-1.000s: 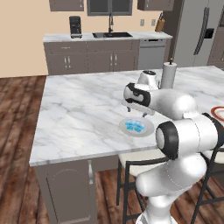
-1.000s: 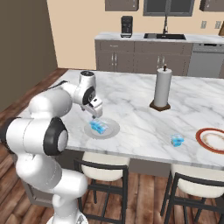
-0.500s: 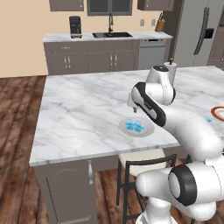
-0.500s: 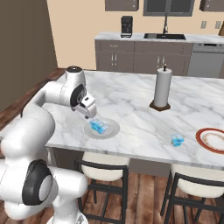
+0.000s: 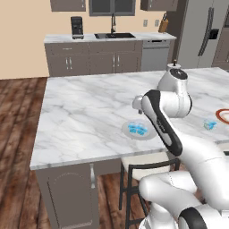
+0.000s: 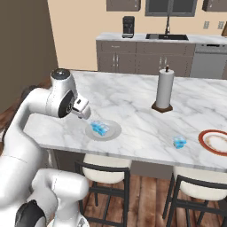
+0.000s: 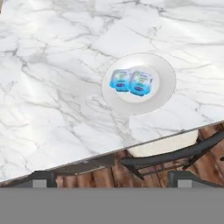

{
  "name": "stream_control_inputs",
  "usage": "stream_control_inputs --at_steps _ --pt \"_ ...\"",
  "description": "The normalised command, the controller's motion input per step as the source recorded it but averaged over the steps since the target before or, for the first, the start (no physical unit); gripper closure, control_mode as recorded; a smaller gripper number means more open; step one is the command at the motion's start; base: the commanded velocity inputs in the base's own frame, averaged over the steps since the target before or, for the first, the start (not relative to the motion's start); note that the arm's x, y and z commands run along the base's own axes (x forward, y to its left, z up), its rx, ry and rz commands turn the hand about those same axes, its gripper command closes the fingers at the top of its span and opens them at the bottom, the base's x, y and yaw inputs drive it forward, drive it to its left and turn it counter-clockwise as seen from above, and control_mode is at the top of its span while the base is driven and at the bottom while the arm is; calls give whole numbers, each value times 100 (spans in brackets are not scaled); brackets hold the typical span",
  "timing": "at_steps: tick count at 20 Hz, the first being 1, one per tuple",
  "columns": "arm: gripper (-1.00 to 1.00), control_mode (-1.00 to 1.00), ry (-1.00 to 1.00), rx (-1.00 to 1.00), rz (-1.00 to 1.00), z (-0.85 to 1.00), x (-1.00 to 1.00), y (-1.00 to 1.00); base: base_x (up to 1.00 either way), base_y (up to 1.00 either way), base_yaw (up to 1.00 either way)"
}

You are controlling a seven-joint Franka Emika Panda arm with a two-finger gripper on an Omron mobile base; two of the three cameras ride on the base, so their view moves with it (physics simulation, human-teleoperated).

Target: Place two yogurt containers on each plate.

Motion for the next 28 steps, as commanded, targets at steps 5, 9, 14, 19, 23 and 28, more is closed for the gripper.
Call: stream_control_inputs --at_steps 5,9,14,19,23,28 --pt "-100 -100 -21 0 5 42 -46 8 0 0 0" --pt "-100 100 -15 0 1 43 -51 0 -17 -3 0" --pt "-100 100 0 0 0 0 0 0 -87 -59 -2" --pt "-100 100 0 0 0 0 0 0 -71 -100 -1" --pt "-100 100 0 0 0 0 0 0 -2 -100 0" --pt "-100 100 0 0 0 0 0 0 13 -100 0"
